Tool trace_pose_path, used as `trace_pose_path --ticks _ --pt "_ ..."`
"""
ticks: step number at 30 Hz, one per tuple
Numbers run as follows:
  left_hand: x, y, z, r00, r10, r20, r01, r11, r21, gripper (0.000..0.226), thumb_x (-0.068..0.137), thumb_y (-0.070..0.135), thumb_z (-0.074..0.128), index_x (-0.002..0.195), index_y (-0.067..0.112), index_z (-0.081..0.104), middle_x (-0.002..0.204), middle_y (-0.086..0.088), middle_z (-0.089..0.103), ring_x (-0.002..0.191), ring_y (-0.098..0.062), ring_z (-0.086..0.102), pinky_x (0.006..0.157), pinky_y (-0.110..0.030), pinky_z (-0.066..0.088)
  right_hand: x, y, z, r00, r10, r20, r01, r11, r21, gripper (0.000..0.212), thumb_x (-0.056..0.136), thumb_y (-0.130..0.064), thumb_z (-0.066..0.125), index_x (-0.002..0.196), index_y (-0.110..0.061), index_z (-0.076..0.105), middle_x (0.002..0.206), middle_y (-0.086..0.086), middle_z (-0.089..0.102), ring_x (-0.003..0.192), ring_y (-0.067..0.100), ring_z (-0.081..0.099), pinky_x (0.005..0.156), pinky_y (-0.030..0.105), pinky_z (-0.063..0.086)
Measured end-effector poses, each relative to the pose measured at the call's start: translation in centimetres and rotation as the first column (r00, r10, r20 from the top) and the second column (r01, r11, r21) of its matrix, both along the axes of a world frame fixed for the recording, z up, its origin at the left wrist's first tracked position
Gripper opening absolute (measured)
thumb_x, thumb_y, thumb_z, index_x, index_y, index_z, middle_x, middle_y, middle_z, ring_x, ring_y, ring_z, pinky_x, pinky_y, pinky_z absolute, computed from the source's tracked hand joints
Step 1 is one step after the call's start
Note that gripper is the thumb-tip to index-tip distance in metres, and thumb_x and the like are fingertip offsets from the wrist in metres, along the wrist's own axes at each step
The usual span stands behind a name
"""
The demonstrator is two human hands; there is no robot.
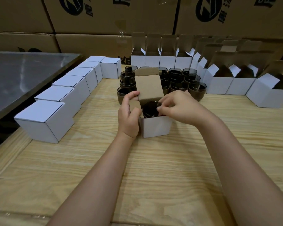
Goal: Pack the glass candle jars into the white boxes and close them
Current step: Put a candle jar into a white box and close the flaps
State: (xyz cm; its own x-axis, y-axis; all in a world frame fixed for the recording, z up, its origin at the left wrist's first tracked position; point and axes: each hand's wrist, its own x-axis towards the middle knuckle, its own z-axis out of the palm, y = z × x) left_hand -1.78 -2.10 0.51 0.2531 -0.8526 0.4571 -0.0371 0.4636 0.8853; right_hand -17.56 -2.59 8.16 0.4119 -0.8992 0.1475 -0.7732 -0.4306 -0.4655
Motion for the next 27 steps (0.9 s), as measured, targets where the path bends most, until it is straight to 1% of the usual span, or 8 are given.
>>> trace_pose_path --ticks 5,8,11,15,17,20,24,27 --pt "-0.1 0.1 0.1 1.0 -0.007 -0.007 0.008 1.0 0.004 0.054 0.065 0.009 0.04 0.117 0.002 0.053 0.092 -0.002 0.062 0.075 -0.012 0.053 0.069 -0.031 0.043 0.3 -0.3 -0.4 0.988 0.002 -0.156 -0.004 1.0 -0.013 0.025 0.094 -0.033 0.052 0.092 -0.021 0.074 0.119 -0.01 0.063 0.118 0.017 0.048 0.112 0.054 0.018" --pt "-0.1 0.4 0.3 1.0 -0.024 0.003 0.024 1.0 0.001 0.051 0.069 0.022 0.046 0.116 0.005 0.054 0.096 0.002 0.062 0.081 -0.008 0.057 0.073 -0.028 0.045 0.3 0.2 -0.1 0.996 0.008 0.086 -0.004 0.999 -0.046 0.02 0.094 -0.028 0.054 0.1 -0.023 0.072 0.105 -0.004 0.065 0.104 0.016 0.055 0.095 0.038 0.042" --pt "-0.3 0.6 0.6 1.0 -0.028 0.004 0.028 1.0 0.0 0.063 0.077 0.052 0.04 0.12 0.009 0.055 0.114 -0.006 0.062 0.106 -0.017 0.059 0.088 -0.034 0.047 0.0 0.0 0.5 0.894 -0.043 0.446 0.093 0.991 -0.091 0.028 0.099 -0.023 0.044 0.122 -0.022 0.06 0.122 -0.004 0.053 0.111 0.01 0.052 0.093 0.026 0.043" --pt "-0.1 0.5 0.6 0.996 -0.081 -0.036 0.083 0.996 0.036 0.072 0.087 0.065 0.031 0.141 0.018 0.041 0.122 -0.006 0.064 0.112 -0.011 0.061 0.087 -0.027 0.052 -0.4 -0.7 0.4 0.699 -0.142 0.7 0.019 0.983 0.181 0.042 0.1 -0.011 0.036 0.138 -0.03 0.041 0.135 -0.007 0.045 0.103 0.013 0.063 0.091 0.031 0.051" --pt "-0.1 0.3 0.5 0.995 -0.097 -0.013 0.097 0.994 0.044 0.059 0.096 0.059 0.022 0.145 0.028 0.033 0.128 -0.004 0.061 0.116 -0.006 0.058 0.091 -0.023 0.051 -0.9 -1.1 -0.2 0.642 -0.172 0.747 -0.02 0.97 0.241 0.051 0.095 0.001 0.043 0.138 -0.027 0.042 0.138 -0.004 0.045 0.104 0.015 0.064 0.089 0.031 0.053" --pt "-0.3 0.4 0.7 0.995 -0.103 0.014 0.102 0.993 0.059 0.049 0.097 0.054 0.02 0.145 0.042 0.021 0.124 0.004 0.061 0.106 0.002 0.062 0.076 -0.012 0.05 -1.3 -1.6 -1.0 0.664 -0.182 0.725 -0.029 0.963 0.268 0.064 0.089 -0.004 0.061 0.144 -0.024 0.035 0.141 -0.002 0.046 0.11 0.01 0.058 0.082 0.027 0.051" --pt "-0.6 0.4 0.9 0.989 -0.148 0.007 0.147 0.987 0.068 0.086 0.069 0.083 0.043 0.142 0.051 0.011 0.125 0.002 0.063 0.108 -0.011 0.064 0.084 -0.026 0.054 -0.3 -1.4 -2.7 0.665 -0.173 0.727 -0.074 0.953 0.294 0.078 0.083 0.0 0.067 0.148 -0.02 0.028 0.136 -0.002 0.051 0.12 0.01 0.053 0.095 0.026 0.048" --pt "-1.0 0.1 0.9 0.981 -0.192 -0.017 0.193 0.978 0.074 0.106 0.06 0.09 0.044 0.148 0.037 0.019 0.124 0.028 0.057 0.117 0.005 0.054 0.091 -0.016 0.047 0.6 -1.1 -3.4 0.645 -0.187 0.741 -0.007 0.968 0.25 0.071 0.087 -0.004 0.065 0.147 -0.021 0.029 0.135 -0.001 0.051 0.121 0.008 0.05 0.099 0.025 0.045"
